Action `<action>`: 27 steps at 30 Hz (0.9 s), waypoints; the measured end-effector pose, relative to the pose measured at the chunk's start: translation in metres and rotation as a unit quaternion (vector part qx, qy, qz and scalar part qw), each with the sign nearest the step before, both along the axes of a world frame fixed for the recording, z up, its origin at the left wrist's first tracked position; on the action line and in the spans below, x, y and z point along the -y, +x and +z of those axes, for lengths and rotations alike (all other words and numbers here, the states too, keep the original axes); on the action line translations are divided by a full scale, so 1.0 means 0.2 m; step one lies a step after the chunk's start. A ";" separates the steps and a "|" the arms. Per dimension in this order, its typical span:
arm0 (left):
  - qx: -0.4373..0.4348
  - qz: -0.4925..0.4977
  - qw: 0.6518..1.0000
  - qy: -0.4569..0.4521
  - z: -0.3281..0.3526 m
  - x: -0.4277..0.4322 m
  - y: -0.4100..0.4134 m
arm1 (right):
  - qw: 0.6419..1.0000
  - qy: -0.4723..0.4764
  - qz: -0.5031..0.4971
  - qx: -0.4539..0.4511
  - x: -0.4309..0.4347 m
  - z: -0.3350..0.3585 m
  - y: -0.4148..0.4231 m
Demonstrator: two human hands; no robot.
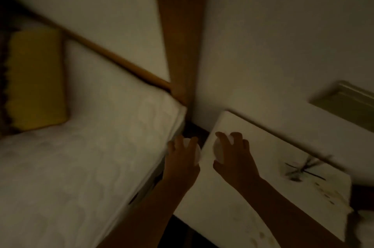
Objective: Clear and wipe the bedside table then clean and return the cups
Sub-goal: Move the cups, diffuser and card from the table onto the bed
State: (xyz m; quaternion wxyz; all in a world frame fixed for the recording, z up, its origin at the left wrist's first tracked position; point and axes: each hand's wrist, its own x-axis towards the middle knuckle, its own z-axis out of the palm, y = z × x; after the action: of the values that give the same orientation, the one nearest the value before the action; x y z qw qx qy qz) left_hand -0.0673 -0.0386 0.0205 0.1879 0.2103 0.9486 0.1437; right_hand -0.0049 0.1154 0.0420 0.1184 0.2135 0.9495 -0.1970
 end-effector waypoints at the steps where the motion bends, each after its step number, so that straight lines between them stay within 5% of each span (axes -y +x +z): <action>1: 0.003 0.038 0.999 0.000 0.01 0.13 0.01 | 0.999 -0.013 0.039 -0.008 0.10 0.01 -0.06; 16: -0.043 0.388 0.920 -0.033 0.19 1.74 0.40 | 0.918 -0.108 0.379 -0.041 1.70 0.08 -0.25; 27: -0.011 0.427 0.903 -0.045 -0.02 2.30 0.71 | 0.889 -0.058 0.455 -0.018 2.35 -0.13 -0.07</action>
State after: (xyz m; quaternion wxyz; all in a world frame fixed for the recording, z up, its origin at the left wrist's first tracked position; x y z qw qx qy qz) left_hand 0.0756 -0.4985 0.0167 0.1072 -0.2217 0.9551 0.1645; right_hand -0.0187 -0.3543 0.0164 0.1896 -0.2525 0.9316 -0.1799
